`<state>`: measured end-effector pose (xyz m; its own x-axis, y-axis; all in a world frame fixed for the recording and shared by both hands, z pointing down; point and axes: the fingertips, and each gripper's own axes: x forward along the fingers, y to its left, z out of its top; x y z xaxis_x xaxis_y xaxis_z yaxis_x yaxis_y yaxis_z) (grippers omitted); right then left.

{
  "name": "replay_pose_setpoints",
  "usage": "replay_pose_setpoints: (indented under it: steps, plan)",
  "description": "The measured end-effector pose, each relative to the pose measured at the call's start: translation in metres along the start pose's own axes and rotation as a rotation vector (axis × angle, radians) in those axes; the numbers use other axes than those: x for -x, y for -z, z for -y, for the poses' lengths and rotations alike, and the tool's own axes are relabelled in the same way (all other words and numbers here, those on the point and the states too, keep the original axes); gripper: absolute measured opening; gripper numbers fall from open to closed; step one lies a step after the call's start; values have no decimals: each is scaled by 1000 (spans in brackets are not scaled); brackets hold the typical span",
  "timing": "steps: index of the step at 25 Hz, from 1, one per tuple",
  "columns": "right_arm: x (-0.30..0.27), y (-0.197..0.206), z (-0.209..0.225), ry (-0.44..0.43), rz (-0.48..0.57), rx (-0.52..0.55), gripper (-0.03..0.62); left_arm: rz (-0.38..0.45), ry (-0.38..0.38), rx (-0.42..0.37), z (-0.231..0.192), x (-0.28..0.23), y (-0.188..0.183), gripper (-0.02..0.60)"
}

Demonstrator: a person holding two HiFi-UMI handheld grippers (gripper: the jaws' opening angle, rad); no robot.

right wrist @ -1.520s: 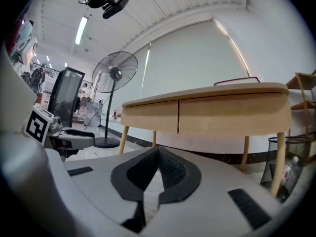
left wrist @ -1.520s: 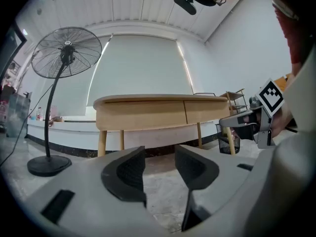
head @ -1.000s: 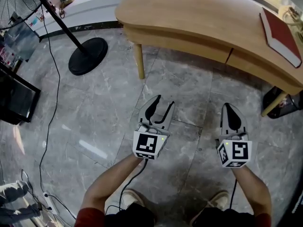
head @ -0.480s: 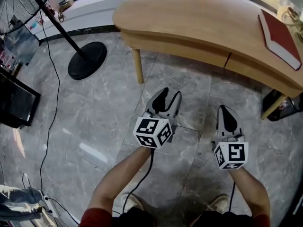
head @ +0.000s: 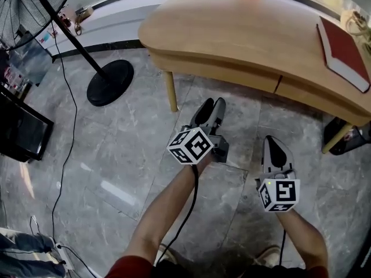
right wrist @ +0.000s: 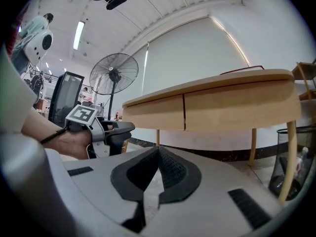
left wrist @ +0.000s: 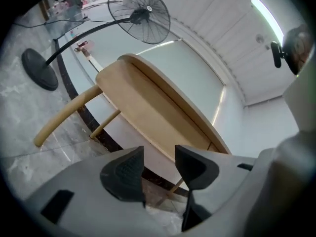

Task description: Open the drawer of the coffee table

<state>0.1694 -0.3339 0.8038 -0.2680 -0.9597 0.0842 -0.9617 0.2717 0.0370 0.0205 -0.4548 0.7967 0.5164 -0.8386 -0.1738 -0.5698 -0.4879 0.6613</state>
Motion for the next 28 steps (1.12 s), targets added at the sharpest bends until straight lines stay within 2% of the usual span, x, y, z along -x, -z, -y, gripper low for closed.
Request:
replay_pose_setpoints:
  steps: [5,10,17,22,25,28]
  plan:
    - [-2,1,-2,-15,6,10,-5,108,27,204,-10,-17,-11,195]
    - [-5,9,-2,-11,-15,16,-5,151,94,324,-10,-31,-11,221]
    - [-9,21,2,-12,-39,31,-5,223,147,427,-19,-50,-21,233]
    - [-12,31,5,-12,-61,30,-5,255,180,459,-18,-62,-26,236]
    - [-13,36,5,-16,-71,29,-5,269,207,452,-15,-66,-31,239]
    - [-14,38,6,-19,-80,42,-5,311,200,486,-20,-70,-36,239]
